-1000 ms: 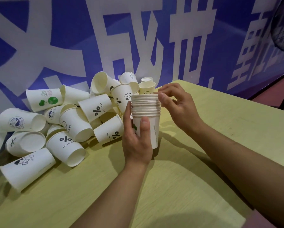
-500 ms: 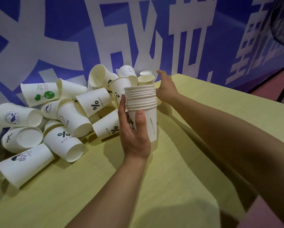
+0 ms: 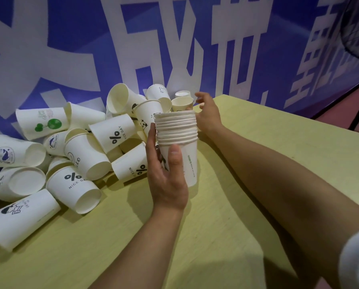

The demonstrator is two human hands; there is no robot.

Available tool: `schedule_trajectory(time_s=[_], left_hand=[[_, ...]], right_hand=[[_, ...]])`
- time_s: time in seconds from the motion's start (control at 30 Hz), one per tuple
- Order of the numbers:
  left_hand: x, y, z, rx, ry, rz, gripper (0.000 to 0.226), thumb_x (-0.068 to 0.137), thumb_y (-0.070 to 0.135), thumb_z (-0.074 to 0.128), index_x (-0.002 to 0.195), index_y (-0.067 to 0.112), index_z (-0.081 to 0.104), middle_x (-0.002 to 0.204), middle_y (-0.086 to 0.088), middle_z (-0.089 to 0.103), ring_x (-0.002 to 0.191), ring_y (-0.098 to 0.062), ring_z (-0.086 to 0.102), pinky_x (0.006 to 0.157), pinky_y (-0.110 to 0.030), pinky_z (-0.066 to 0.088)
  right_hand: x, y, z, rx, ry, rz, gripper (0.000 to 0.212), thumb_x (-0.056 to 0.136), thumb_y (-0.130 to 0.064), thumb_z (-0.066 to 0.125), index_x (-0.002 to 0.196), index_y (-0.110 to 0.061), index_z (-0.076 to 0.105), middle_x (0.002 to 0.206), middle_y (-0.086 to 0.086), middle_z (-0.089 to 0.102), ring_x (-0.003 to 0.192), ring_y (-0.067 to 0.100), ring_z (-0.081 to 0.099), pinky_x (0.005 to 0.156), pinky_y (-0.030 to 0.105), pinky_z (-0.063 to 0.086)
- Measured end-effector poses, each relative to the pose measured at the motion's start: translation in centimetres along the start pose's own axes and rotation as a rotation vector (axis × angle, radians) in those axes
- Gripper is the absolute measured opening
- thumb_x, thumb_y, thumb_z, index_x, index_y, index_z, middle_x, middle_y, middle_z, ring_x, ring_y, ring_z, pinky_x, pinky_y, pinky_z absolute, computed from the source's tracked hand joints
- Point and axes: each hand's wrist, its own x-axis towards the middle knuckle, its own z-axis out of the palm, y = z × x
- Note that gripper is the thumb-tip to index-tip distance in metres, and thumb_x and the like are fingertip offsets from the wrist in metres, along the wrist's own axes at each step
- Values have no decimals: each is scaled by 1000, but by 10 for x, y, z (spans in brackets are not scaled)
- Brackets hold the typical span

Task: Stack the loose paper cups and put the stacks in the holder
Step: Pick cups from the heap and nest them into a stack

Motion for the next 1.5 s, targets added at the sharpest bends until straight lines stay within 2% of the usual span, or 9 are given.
schedule_trajectory(time_s=[0.13, 0.4, 0.6, 0.77, 0.93, 1.13, 1.3, 1.4, 1.5], left_hand=[[-1, 2, -1, 0, -2, -23, 70, 90, 57, 44, 153, 31, 33, 144, -4, 55, 122, -21, 60, 94, -43, 55], [0, -1, -1, 6, -12, -18, 69, 89, 57, 44, 152, 31, 33, 140, -5, 57, 115, -19, 63, 86, -30, 57], [0, 0, -1, 13, 3, -42, 67, 89, 59, 45, 151, 35, 34, 142, -6, 56, 121, -23, 61, 94, -51, 55], [-1, 1, -1, 41, 2, -34, 61, 90, 58, 47, 148, 43, 36, 143, -6, 56, 123, -26, 60, 94, -56, 54], [-3, 1, 0, 75, -30, -43, 66, 88, 60, 46, 150, 42, 35, 140, -1, 59, 120, -17, 62, 91, -44, 58], [-3, 2, -1, 78, -57, -53, 60, 87, 61, 46, 145, 50, 35, 140, 3, 59, 116, -5, 62, 85, -23, 56], [-3, 1, -2, 95, -85, -89, 63, 85, 66, 43, 145, 54, 33, 136, 7, 61, 111, -2, 63, 83, -24, 56], [0, -2, -3, 73, -27, -106, 74, 84, 69, 40, 152, 42, 32, 142, 4, 56, 116, -9, 60, 84, -28, 55], [1, -1, -3, 59, -8, -115, 79, 82, 70, 41, 154, 38, 31, 142, 2, 55, 114, -10, 62, 82, -27, 57]], right_hand=[[-4, 2, 4, 38, -118, 8, 73, 82, -25, 80, 143, -26, 40, 140, -3, 52, 120, 14, 47, 101, 35, 45], [6, 3, 2, 43, -14, -20, 70, 80, -25, 82, 140, -21, 44, 130, -2, 56, 114, 16, 54, 93, 27, 48], [-10, -35, -28, 215, 109, -145, 58, 84, -23, 77, 135, -17, 48, 126, 5, 51, 106, 21, 60, 83, 35, 61], [-58, -94, -69, 479, 85, -282, 48, 92, -24, 68, 135, -17, 45, 118, -2, 52, 96, 9, 64, 73, 26, 60], [-102, -114, -83, 477, -70, -326, 48, 91, -32, 67, 133, -29, 44, 120, -2, 53, 97, 4, 65, 74, 25, 59], [-109, -113, -83, 451, -39, -259, 59, 89, -35, 69, 142, -29, 42, 113, -16, 50, 90, -20, 57, 71, 15, 55], [-112, -115, -76, 372, -216, -274, 55, 89, -31, 70, 139, -32, 47, 121, -3, 53, 99, 14, 68, 74, 34, 62], [-117, -102, -68, 265, -194, -278, 31, 98, -41, 55, 127, -34, 62, 124, -3, 56, 108, 10, 61, 91, 37, 57], [-120, -87, -69, 230, -155, -274, 28, 102, -40, 46, 119, -34, 68, 122, -8, 55, 113, 3, 52, 94, 26, 47]])
